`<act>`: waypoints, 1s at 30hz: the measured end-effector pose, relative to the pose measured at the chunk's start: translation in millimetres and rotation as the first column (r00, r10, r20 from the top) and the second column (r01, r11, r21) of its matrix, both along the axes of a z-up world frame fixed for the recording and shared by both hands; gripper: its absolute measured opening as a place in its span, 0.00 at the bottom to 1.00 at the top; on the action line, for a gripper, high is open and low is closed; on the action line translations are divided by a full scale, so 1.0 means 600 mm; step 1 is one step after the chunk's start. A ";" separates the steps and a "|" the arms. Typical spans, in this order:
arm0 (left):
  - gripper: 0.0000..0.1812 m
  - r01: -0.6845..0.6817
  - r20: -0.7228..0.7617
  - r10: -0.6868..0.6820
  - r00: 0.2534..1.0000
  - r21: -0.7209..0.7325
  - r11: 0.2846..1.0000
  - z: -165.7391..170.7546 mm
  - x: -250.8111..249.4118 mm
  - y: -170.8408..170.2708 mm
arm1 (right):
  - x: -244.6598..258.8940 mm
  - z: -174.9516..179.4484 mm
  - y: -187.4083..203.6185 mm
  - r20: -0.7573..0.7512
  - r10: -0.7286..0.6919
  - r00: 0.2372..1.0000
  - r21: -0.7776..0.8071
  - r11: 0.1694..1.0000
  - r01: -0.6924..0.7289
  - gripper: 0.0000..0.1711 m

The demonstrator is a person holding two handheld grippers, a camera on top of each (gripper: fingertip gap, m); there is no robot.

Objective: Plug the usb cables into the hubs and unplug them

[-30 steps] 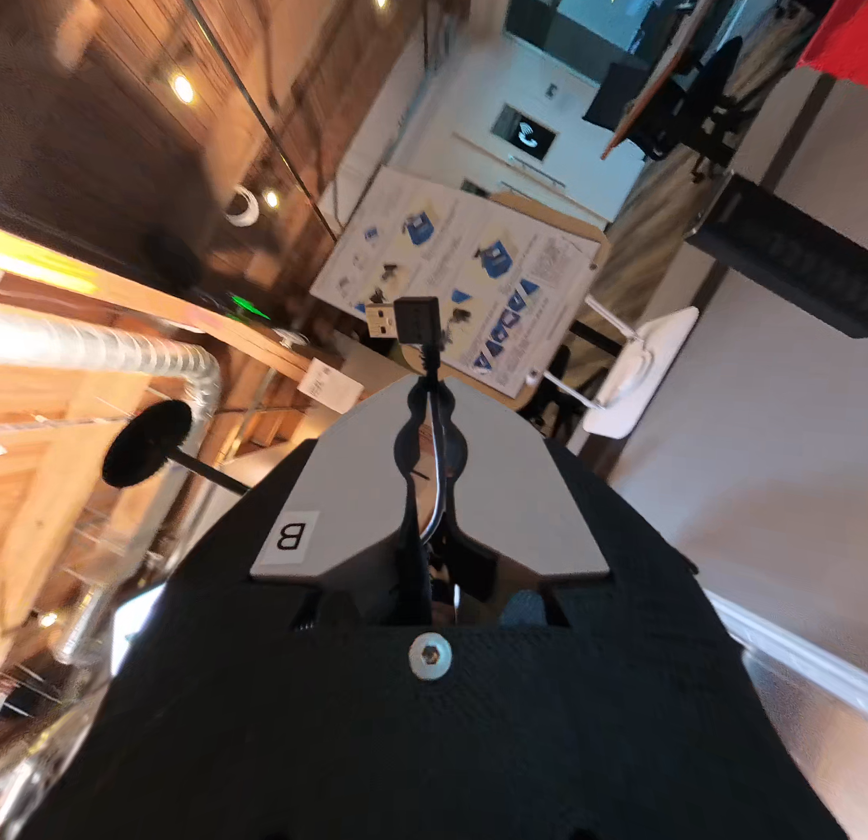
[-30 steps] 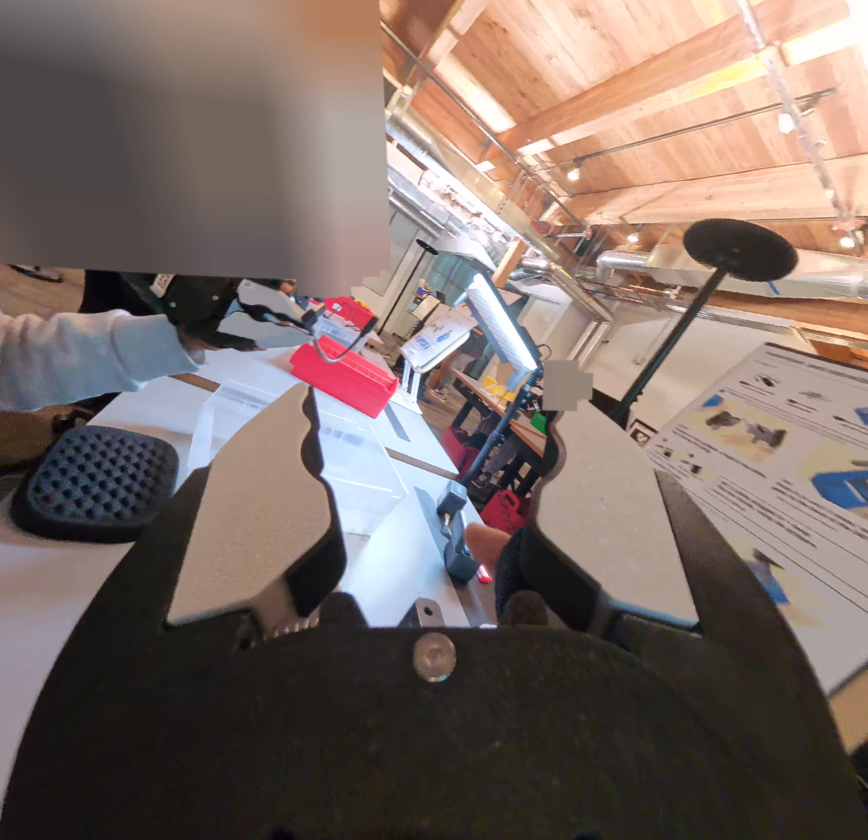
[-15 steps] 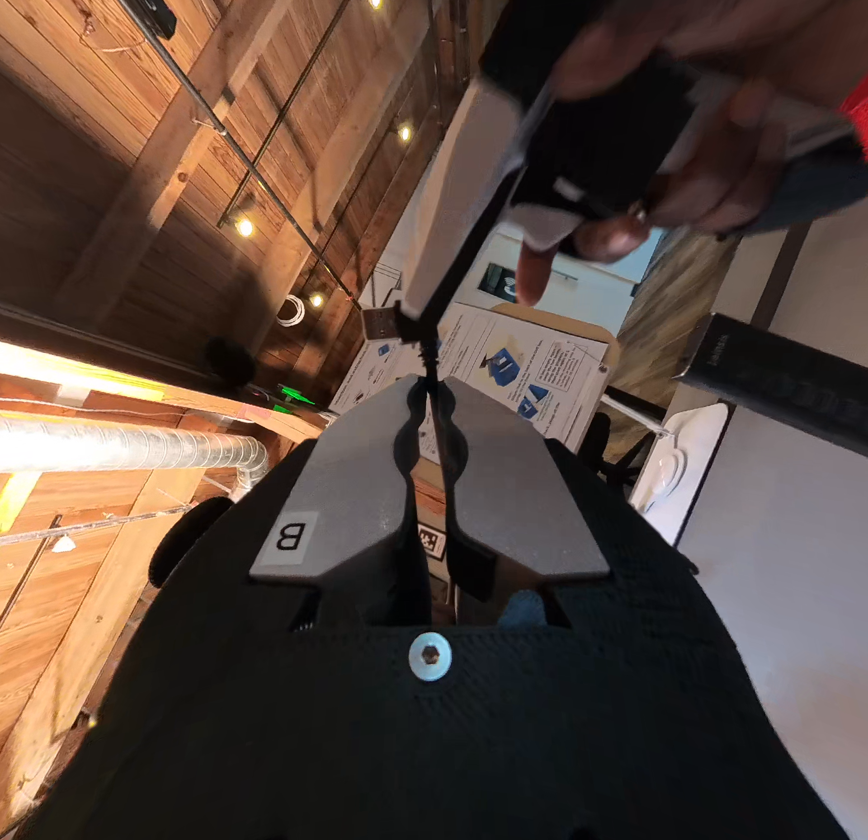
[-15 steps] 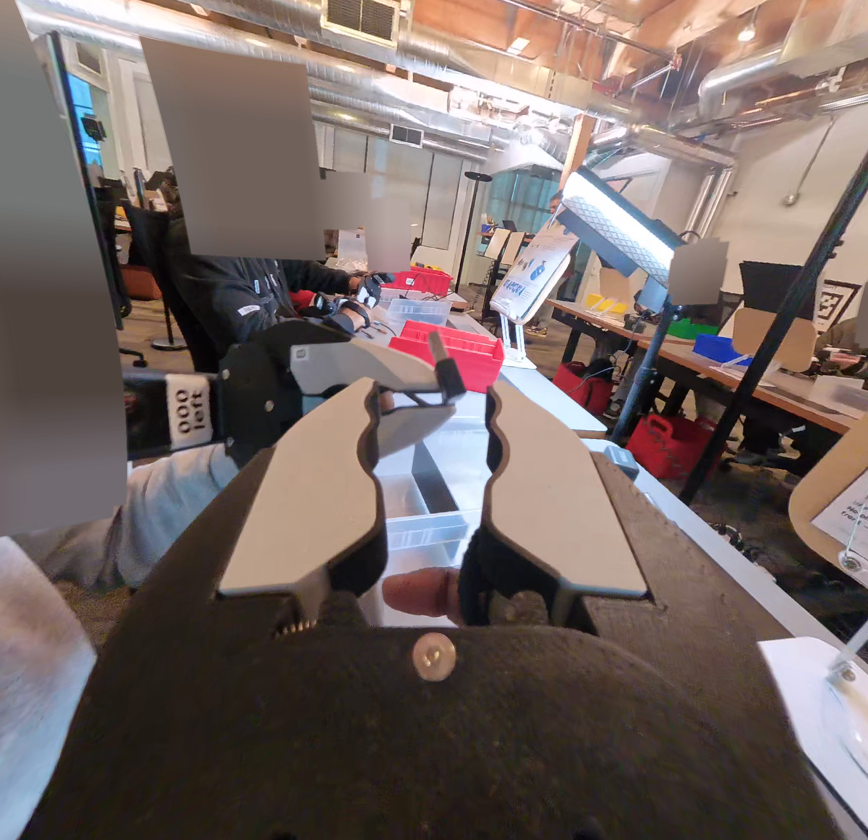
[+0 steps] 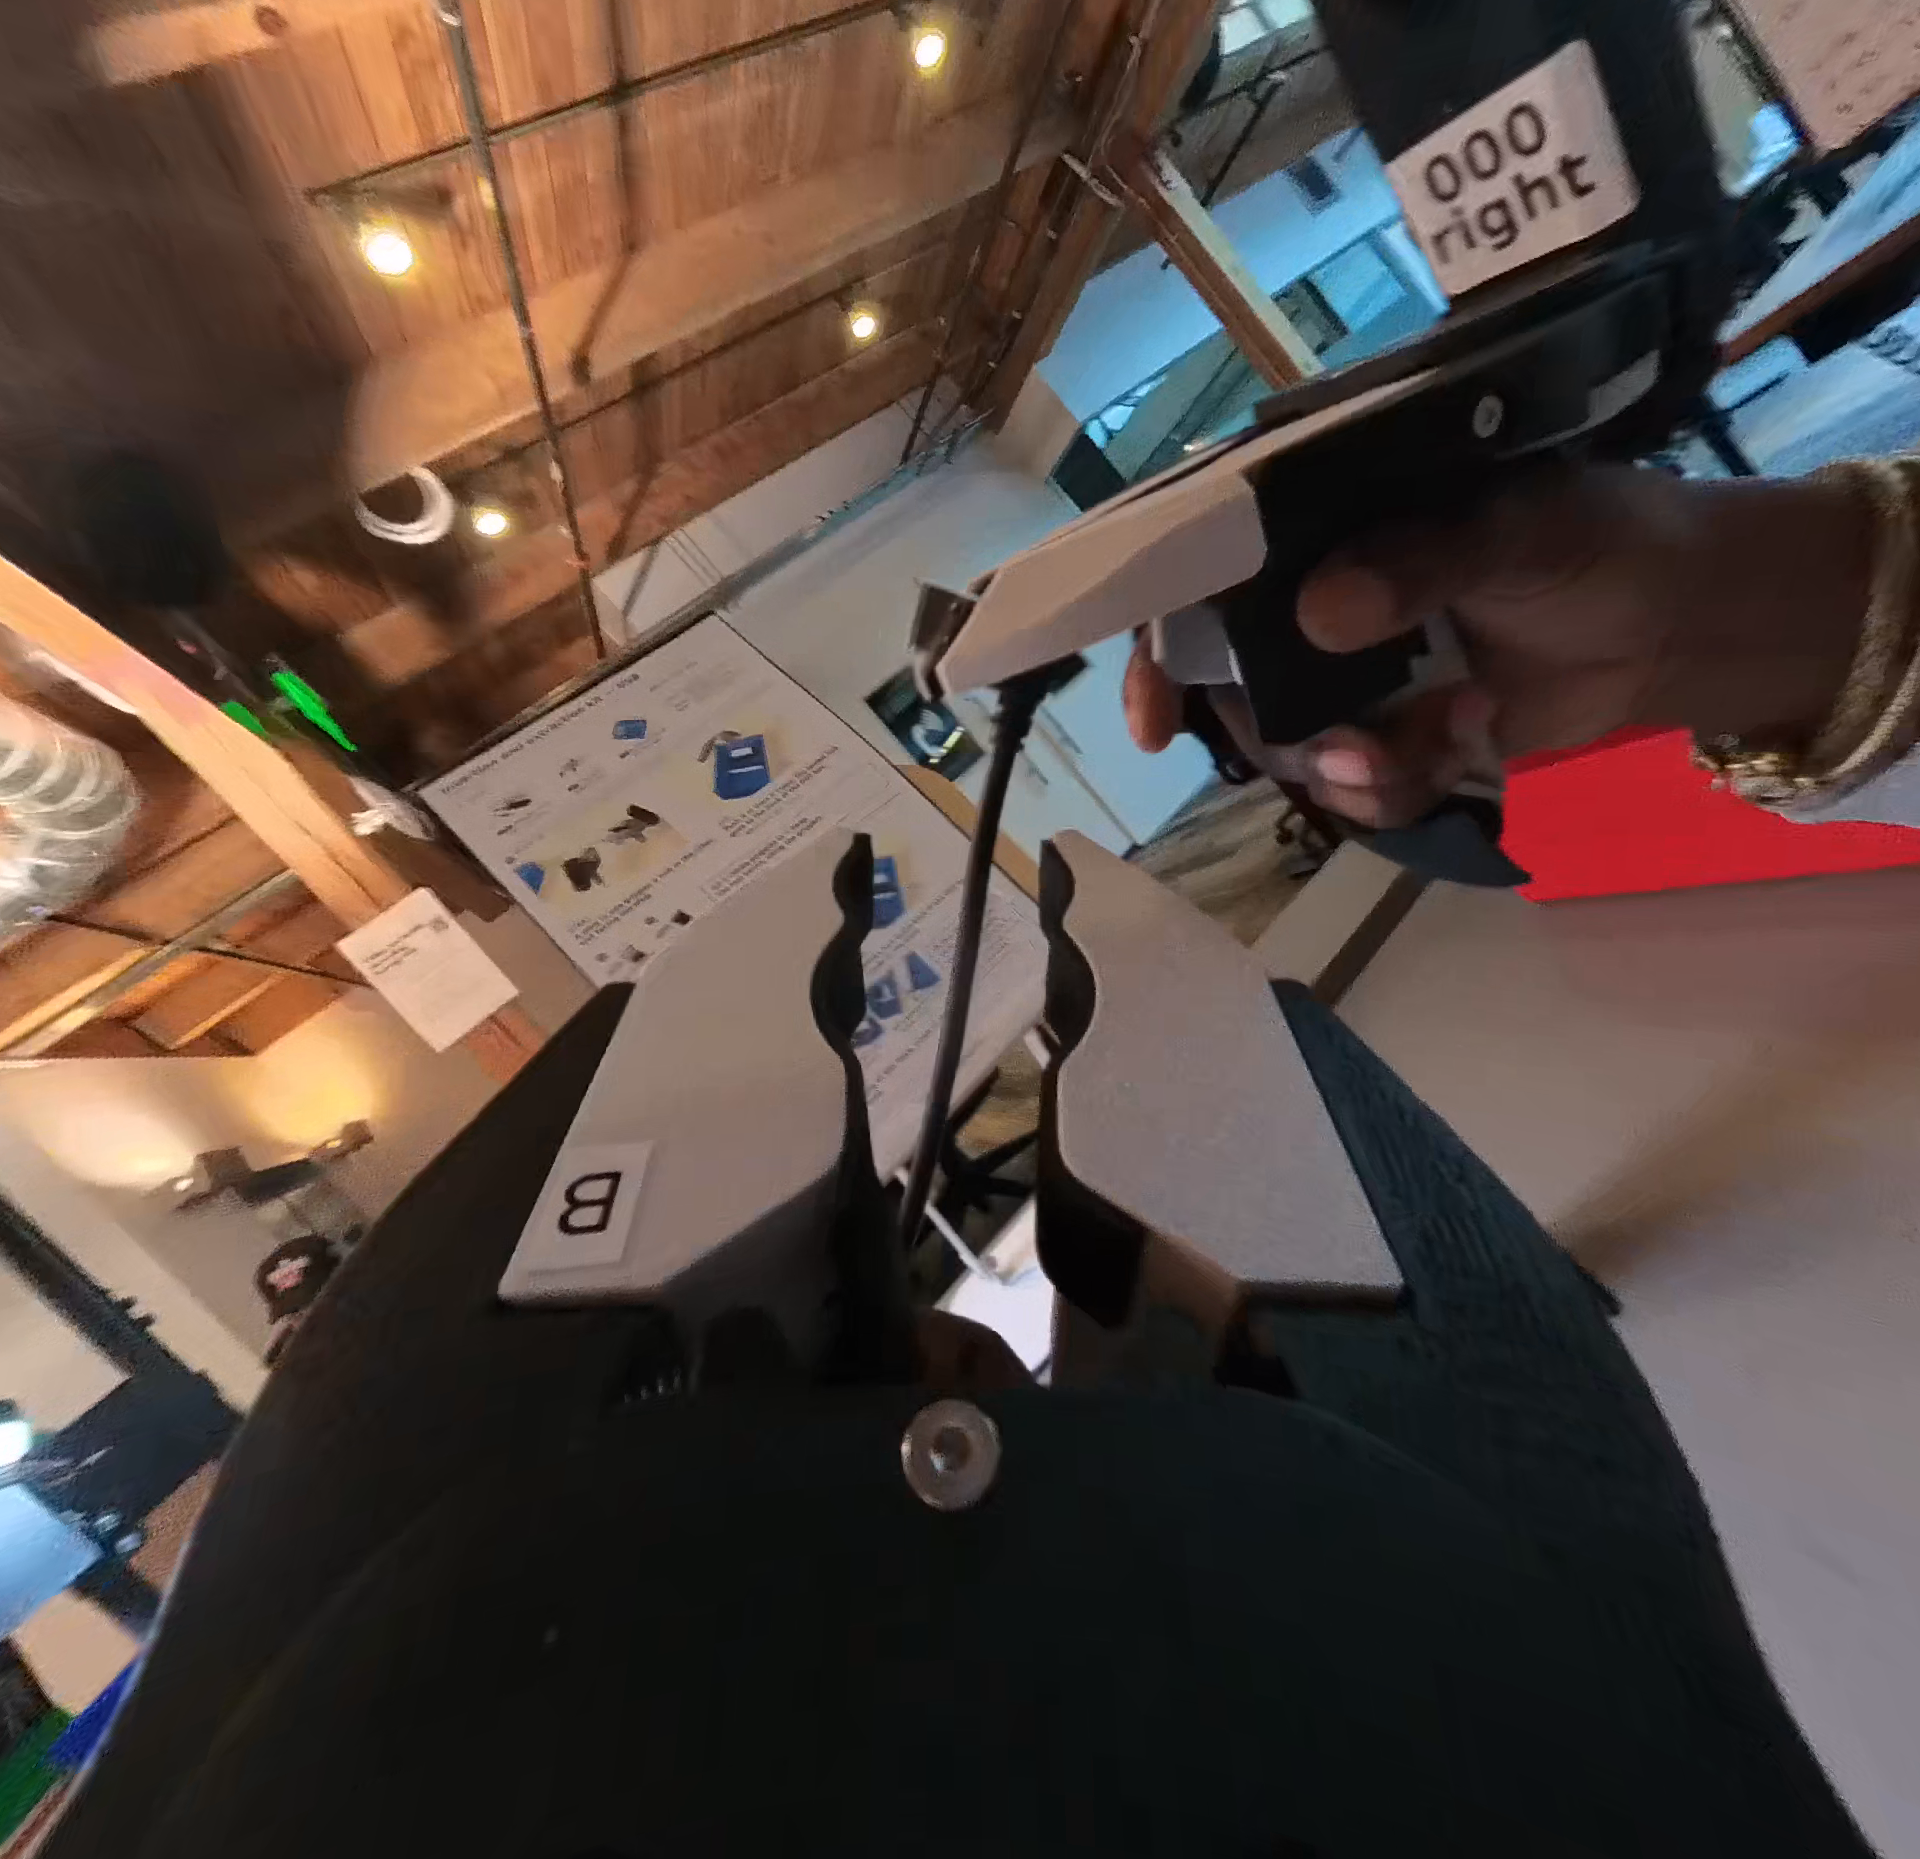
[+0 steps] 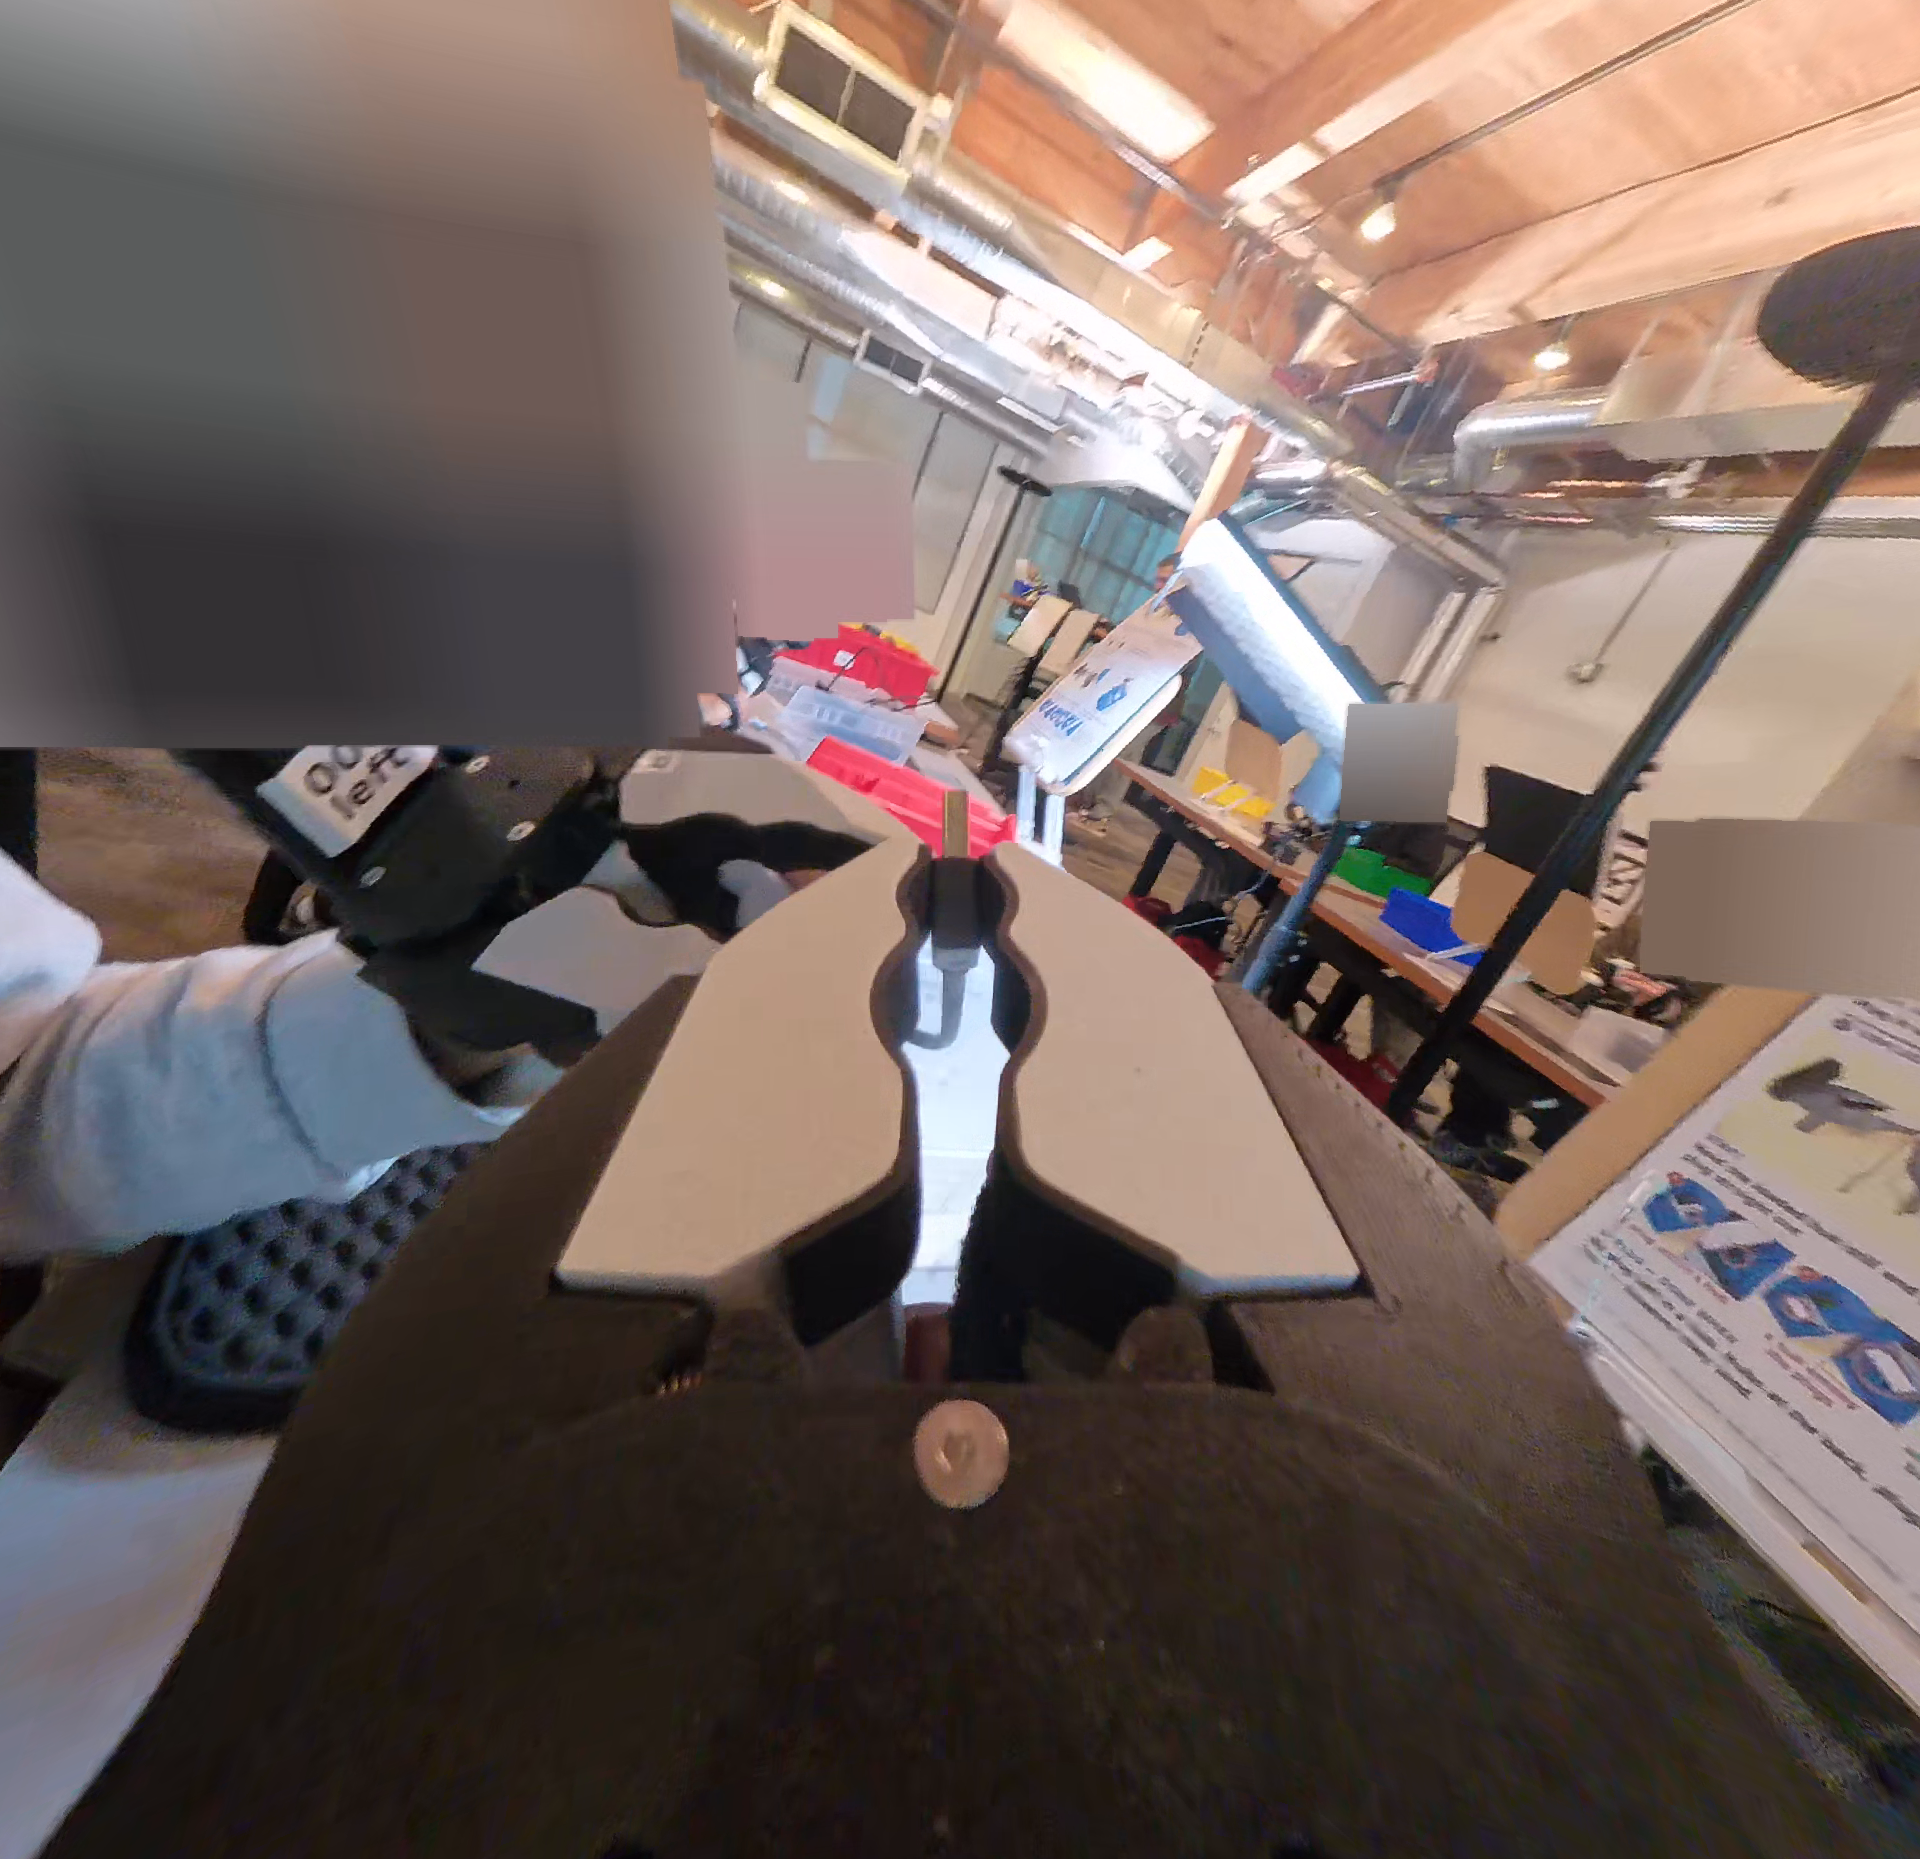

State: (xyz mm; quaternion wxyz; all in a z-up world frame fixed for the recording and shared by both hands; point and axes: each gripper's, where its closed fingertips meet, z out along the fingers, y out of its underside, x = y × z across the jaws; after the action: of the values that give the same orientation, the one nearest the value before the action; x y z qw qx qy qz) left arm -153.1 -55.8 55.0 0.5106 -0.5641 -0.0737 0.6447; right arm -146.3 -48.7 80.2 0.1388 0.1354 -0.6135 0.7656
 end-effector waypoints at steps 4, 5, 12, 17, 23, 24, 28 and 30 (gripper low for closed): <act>0.18 0.028 -0.189 -0.002 0.982 0.135 0.990 0.040 0.044 -0.013 | -0.038 0.037 0.036 0.033 -0.131 0.991 -0.107 0.985 0.134 0.05; 0.17 0.086 -0.214 -0.043 0.976 0.198 0.976 0.046 0.061 -0.013 | -0.048 0.047 0.047 0.059 -0.154 0.986 -0.143 0.976 0.161 0.05; 0.16 0.356 0.146 -0.498 0.855 0.533 0.768 -0.060 0.044 0.072 | -0.076 0.089 0.096 0.287 -0.071 0.955 -0.383 0.905 0.183 0.04; 0.18 0.377 0.117 -0.676 0.728 0.755 0.536 -0.078 0.035 0.068 | -0.044 0.008 0.063 0.565 0.168 0.808 -0.400 0.912 0.090 0.05; 0.18 0.352 0.084 -0.759 0.646 0.849 0.394 -0.106 0.032 0.061 | -0.011 -0.106 0.067 0.738 0.427 0.523 -0.531 0.845 0.060 0.05; 0.16 0.352 0.087 -0.777 0.624 0.856 0.379 -0.110 0.034 0.064 | -0.009 -0.117 0.069 0.737 0.444 0.510 -0.553 0.830 0.076 0.05; 0.06 0.370 0.097 -0.806 0.584 0.852 0.370 -0.120 0.037 0.075 | 0.008 -0.142 0.063 0.717 0.474 0.511 -0.595 0.798 0.095 0.05; 0.04 0.398 0.096 -0.811 0.577 0.834 0.381 -0.123 0.041 0.075 | 0.011 -0.146 0.063 0.705 0.476 0.526 -0.609 0.787 0.104 0.05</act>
State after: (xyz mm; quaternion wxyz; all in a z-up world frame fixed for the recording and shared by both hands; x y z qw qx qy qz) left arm -128.5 -10.7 -18.8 0.8593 -0.4329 -0.2336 0.1403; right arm -139.8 -11.0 -7.3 -0.2226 -0.2244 -0.3177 0.8940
